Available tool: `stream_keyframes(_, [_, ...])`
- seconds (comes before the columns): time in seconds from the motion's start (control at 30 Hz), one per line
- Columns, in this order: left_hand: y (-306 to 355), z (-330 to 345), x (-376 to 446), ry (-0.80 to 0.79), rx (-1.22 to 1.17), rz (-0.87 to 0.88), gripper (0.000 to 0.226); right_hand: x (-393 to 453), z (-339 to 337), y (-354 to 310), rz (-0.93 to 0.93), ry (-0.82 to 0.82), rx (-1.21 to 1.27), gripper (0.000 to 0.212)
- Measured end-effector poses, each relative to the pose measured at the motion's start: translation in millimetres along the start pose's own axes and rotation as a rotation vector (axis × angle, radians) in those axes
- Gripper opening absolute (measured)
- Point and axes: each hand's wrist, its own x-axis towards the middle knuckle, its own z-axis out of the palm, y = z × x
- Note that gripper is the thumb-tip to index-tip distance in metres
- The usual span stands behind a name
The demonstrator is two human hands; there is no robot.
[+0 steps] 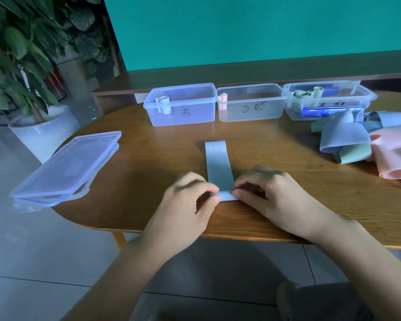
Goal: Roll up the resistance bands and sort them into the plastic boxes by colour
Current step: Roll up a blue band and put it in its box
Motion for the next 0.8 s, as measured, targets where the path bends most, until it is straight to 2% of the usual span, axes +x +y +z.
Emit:
stream_keyframes(0.17, [-0.5,1.3,1.8,-0.027,0.020,0.016,0.028,7.0,1.8,5.3,0.012,0.008,-0.002,0.017])
stream_keyframes(0.47, [-4.2,4.5,11.9,-0.033,0.055,0.030,0.017,9.9,7.6,5.5,-0.053,0.098,-0.026,0.015])
stream_keyframes(0.7, [-3.2,8.1,16.7,-0.019,0.106,0.018,0.024,11.8,7.9,11.2,-0.050,0.055,0.004,0.017])
stream_keyframes(0.8, [-3.2,7.5,17.9,-0.014,0.058,-0.012,0.027,14.6,10.2,15.5,-0.045,0.058,-0.006,0.017])
